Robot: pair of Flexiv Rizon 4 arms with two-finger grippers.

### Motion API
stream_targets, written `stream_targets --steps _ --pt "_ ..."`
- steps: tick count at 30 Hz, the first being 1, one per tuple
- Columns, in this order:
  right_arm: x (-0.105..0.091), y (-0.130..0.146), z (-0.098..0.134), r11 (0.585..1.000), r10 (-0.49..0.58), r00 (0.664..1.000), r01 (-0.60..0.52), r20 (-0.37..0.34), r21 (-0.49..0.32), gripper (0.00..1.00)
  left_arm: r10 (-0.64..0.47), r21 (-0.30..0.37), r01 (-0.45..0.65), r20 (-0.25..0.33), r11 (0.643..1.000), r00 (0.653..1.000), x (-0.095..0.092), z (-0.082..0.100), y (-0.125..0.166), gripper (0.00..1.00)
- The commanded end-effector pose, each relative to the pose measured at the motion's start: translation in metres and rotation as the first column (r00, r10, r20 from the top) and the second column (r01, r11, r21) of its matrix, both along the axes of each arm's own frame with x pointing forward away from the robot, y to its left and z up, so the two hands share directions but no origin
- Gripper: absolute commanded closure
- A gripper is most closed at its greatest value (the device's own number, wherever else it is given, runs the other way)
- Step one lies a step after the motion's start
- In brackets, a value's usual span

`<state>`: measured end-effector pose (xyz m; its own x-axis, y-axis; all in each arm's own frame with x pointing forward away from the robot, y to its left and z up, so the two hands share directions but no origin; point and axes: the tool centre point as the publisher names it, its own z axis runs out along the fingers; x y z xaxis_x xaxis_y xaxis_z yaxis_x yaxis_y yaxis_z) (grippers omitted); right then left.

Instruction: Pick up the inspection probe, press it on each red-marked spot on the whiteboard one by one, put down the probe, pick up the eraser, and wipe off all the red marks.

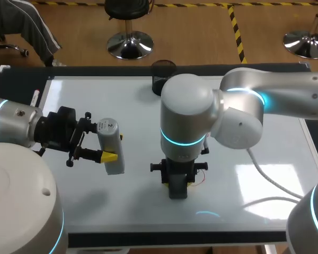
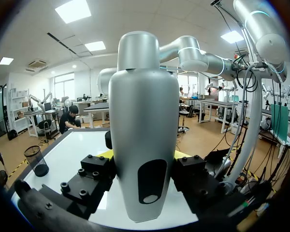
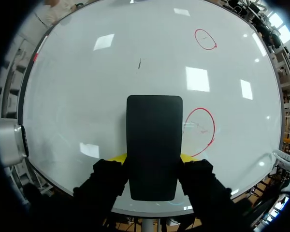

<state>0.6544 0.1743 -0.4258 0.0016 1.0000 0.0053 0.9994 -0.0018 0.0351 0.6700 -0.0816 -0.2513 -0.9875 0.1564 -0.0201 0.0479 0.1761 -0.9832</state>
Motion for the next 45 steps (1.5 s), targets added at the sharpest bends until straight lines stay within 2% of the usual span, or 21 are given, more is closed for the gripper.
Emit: stream_targets --steps 1,7,14,21,28,34,40,45 --pt "0.005 -0.021 -0.015 1.0 -0.001 1.0 0.001 -0.018 0.017 1.0 0.0 0.0 0.0 0.001 1.0 1.0 -0.001 0.001 0.001 1.0" --pt "0.011 -0.043 -0.024 1.0 -0.014 0.999 0.014 -0.03 -0.018 1.0 0.0 0.0 0.0 0.001 1.0 1.0 -0.001 0.001 0.001 1.0" --pt "0.018 -0.071 -0.036 0.999 -0.047 0.997 0.046 -0.06 -0.018 1.0 0.0 0.0 0.0 0.001 1.0 1.0 -0.001 0.001 0.001 1.0" --pt "0.016 -0.094 -0.046 0.995 -0.083 0.993 0.079 -0.078 -0.052 1.0 0.0 0.0 0.0 0.001 1.0 1.0 -0.001 0.001 0.001 1.0" --pt "0.017 -0.116 -0.043 0.991 -0.123 0.989 0.118 -0.077 -0.069 1.0 0.0 0.0 0.0 0.001 1.0 1.0 -0.001 0.001 0.001 1.0" --pt "0.015 -0.114 -0.02 0.991 -0.123 0.991 0.121 -0.044 -0.05 1.0 0.0 0.0 0.0 0.001 1.0 1.0 -0.001 0.001 0.001 1.0" --pt "0.013 -0.091 0.002 0.996 -0.081 0.997 0.08 -0.018 -0.048 1.0 0.0 0.0 0.0 0.001 1.0 1.0 -0.001 0.001 0.001 1.0" --pt "0.019 -0.072 0.01 0.998 -0.048 0.999 0.048 -0.007 -0.047 1.0 0.0 0.0 0.0 0.001 1.0 1.0 -0.001 0.001 0.001 1.0"
